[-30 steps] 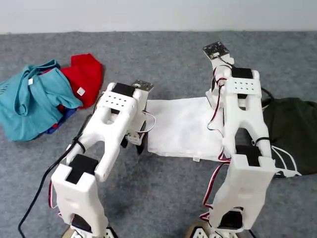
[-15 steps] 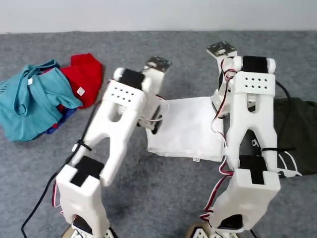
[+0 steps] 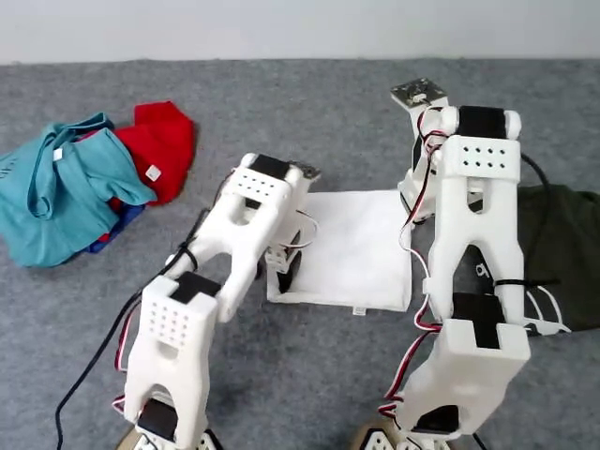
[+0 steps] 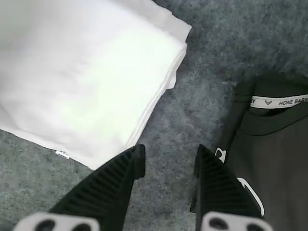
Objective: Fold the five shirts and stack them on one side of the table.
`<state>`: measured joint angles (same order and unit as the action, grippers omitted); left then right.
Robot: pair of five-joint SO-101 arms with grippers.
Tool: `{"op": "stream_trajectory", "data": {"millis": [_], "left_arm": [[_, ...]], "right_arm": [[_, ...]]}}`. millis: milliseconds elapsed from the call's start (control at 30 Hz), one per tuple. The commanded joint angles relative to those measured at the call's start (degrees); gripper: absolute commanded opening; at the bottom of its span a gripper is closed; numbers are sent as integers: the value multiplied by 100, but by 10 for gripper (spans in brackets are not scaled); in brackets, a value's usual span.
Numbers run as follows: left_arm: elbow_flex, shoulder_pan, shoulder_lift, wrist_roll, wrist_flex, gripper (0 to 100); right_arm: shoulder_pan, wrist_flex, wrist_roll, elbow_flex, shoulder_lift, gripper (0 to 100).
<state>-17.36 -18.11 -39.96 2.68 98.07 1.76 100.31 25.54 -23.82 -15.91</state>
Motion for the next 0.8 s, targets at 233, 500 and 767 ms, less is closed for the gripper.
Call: {"op": "stream_trajectory", "data": {"millis": [233, 500, 767], "left_arm": [[-92, 26, 844, -88, 9, 155], [-66, -457, 1864, -431, 26, 156], [-66, 9, 1916, -448, 53, 156]], "right_arm": [[48, 198, 0, -158, 312, 186], [-92, 242, -9, -88, -453, 265], [-954, -48, -563, 264, -1288, 264]]}}
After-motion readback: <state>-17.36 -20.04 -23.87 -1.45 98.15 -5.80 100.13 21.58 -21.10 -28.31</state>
